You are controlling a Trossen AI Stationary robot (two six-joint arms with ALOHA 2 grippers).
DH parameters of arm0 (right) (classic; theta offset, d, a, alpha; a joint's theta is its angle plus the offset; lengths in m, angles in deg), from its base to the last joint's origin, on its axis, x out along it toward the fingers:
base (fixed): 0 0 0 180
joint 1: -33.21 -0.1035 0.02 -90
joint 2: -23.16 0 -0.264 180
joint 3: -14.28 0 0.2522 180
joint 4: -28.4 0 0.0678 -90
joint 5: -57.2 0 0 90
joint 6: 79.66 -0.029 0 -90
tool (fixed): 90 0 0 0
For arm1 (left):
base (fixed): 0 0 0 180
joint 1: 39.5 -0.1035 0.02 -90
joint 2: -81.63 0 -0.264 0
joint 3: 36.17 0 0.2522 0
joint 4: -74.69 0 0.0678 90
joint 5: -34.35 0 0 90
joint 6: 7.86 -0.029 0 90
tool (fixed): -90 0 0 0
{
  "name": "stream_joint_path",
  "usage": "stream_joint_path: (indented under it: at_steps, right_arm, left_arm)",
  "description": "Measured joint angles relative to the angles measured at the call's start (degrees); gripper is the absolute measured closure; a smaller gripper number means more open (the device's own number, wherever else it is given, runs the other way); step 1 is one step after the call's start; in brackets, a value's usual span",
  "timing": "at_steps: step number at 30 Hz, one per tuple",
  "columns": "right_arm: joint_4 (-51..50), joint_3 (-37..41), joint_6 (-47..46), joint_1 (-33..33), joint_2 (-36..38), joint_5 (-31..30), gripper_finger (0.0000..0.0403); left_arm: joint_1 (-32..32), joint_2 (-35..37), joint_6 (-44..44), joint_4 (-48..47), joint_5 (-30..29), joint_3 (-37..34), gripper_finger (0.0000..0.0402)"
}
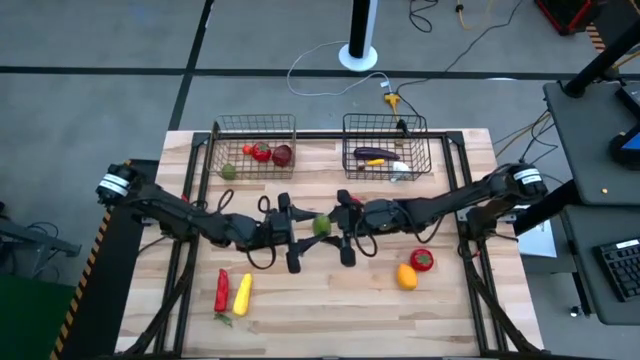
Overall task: Sort produce into baskets
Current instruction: Put the cucumber into the right wire basket
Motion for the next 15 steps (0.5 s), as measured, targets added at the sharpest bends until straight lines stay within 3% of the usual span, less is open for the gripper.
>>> stream_joint_path:
  at_steps: [8,15]
  right_arm:
    - [-18.94,-2.65,-2.29,1.65,4.1,-6.25,0.0232]
    - [-48.32,-11.98,-2.96,6.22,5.74,-18.07,0.0229]
  left_arm:
    - [0.25,5.25,6.46,-14.33,-2.1,-0.06,0.0159]
    - [0.35,9.7,17.59,-30.82,-2.28,-0.02,0.0158]
